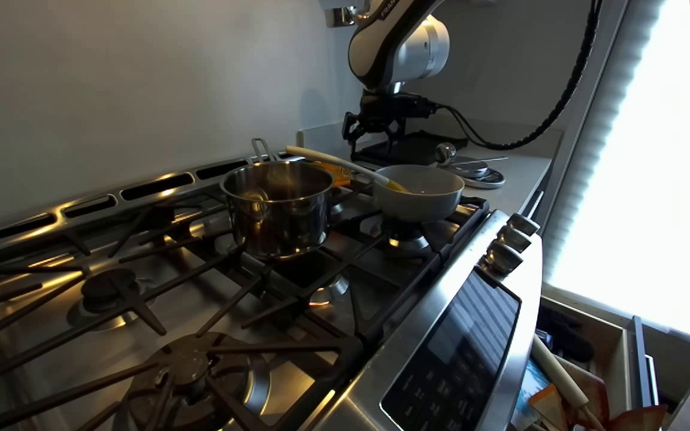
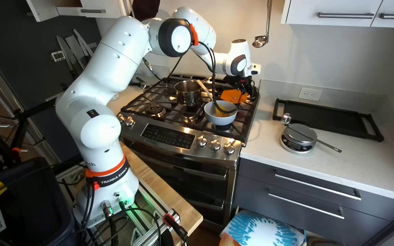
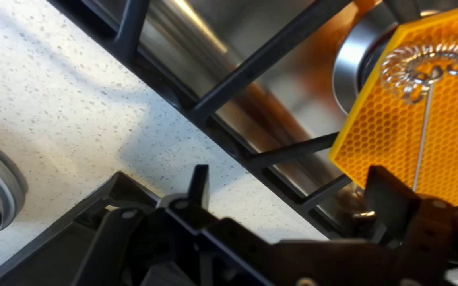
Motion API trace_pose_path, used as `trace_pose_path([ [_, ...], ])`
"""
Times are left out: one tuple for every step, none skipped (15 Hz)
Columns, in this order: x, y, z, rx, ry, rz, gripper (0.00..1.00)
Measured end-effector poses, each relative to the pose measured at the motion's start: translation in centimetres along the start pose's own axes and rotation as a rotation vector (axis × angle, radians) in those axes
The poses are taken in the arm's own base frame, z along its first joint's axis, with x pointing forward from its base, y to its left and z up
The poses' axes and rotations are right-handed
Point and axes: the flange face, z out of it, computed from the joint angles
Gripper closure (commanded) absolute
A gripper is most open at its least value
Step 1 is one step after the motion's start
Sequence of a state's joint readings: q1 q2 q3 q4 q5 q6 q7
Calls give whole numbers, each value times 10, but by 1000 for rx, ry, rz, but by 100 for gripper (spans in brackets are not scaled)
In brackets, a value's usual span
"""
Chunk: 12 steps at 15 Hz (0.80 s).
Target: Place the mixer in the pot
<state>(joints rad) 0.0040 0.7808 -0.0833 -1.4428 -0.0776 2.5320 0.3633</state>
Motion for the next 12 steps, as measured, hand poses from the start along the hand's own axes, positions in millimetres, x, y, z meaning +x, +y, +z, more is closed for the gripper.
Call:
trace_pose_path([
  [0, -3, -1, 2, 2, -7, 0],
  [-1, -9, -2, 6, 3, -19, 0],
  [-4, -21, -4, 17, 4, -34, 0],
  [-7, -34, -7, 28, 4, -49, 0],
  [-12, -49, -9, 39, 3, -66, 0],
  [-17, -62, -12, 49, -2, -79, 0],
  [-22, -73, -13, 55, -11, -88, 6],
  [-26, -80, -13, 59, -20, -93, 7],
  [-28, -83, -12, 59, -27, -91, 13],
  [-29, -83, -10, 57, -32, -83, 11],
  [-30, -80, -7, 51, -35, -76, 12],
  [-29, -76, -4, 45, -37, -70, 17],
])
